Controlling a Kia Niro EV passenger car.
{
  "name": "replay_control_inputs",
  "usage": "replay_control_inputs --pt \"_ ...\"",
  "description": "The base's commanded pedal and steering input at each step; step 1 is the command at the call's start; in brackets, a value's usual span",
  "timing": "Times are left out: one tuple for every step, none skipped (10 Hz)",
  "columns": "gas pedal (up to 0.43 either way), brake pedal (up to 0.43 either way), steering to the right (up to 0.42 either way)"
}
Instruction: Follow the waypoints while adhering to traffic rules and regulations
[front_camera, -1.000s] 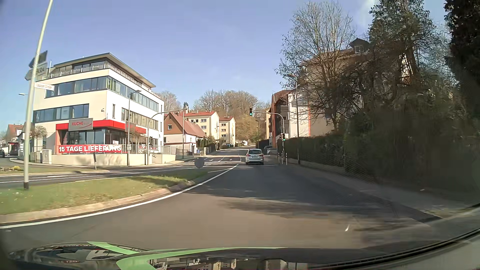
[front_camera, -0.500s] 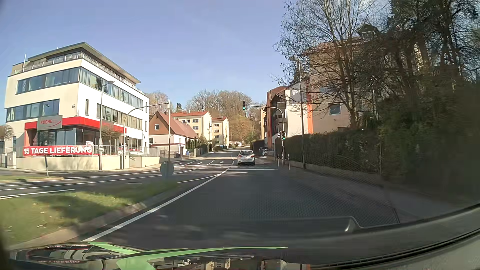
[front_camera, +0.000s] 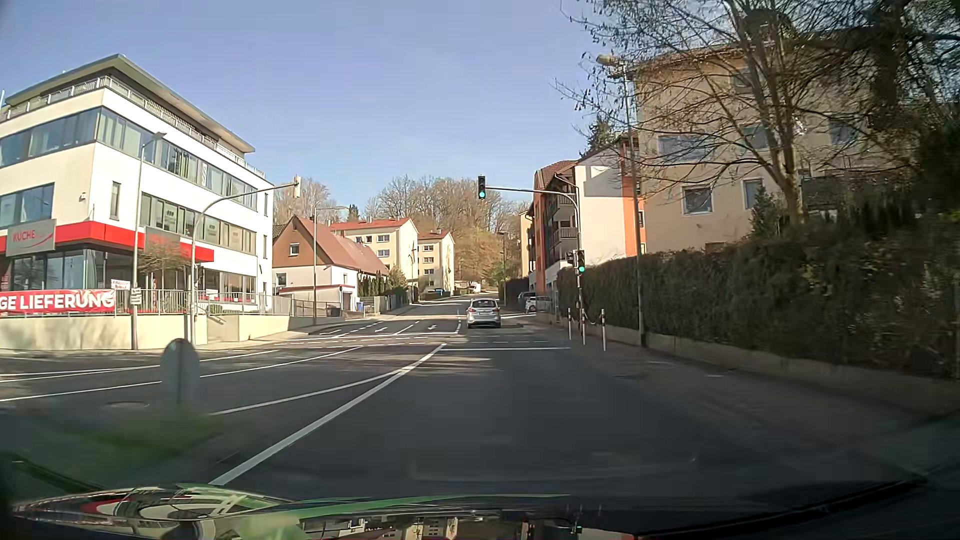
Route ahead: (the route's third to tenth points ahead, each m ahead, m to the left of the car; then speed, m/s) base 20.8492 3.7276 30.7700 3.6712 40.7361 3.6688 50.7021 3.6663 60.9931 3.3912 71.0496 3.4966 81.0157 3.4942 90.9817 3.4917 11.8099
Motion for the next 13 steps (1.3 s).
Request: replay_control_inputs --pt "0.26 0.0 -0.001" --pt "0.248 0.0 -0.002" --pt "0.248 0.0 -0.003" --pt "0.248 0.0 -0.005" --pt "0.248 0.0 -0.006" --pt "0.248 0.0 -0.008" --pt "0.209 0.0 -0.008" --pt "0.209 0.0 -0.007" --pt "0.209 0.0 -0.008" --pt "0.209 0.0 -0.007" --pt "0.209 0.0 -0.007" --pt "0.209 0.0 -0.006" --pt "0.209 0.0 -0.006"
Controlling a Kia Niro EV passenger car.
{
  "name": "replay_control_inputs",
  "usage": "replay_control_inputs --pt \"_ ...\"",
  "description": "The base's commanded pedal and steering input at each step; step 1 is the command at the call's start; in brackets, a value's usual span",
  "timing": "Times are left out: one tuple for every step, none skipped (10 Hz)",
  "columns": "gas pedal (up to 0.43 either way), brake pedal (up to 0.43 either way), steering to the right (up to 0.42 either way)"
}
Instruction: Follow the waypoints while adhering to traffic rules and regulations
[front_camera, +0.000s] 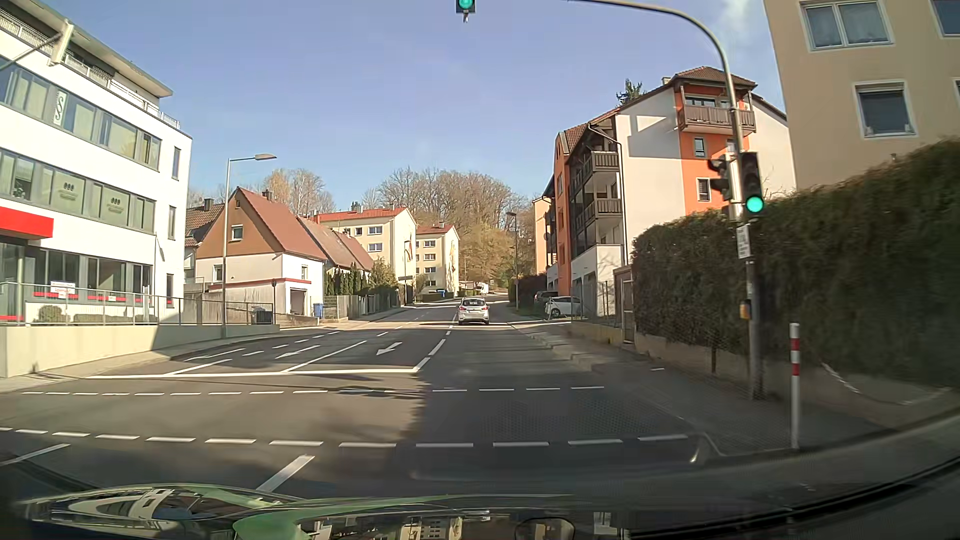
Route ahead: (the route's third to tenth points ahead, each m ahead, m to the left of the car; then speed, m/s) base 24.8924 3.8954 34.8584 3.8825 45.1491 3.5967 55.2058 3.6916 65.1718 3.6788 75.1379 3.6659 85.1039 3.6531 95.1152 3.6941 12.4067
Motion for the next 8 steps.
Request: replay_control_inputs --pt "0.209 0.0 -0.006" --pt "0.209 0.0 -0.007" --pt "0.209 0.0 -0.007" --pt "0.209 0.0 -0.009" --pt "0.209 0.0 -0.011" --pt "0.209 0.0 -0.012" --pt "0.209 0.0 -0.013" --pt "0.197 0.0 -0.013"
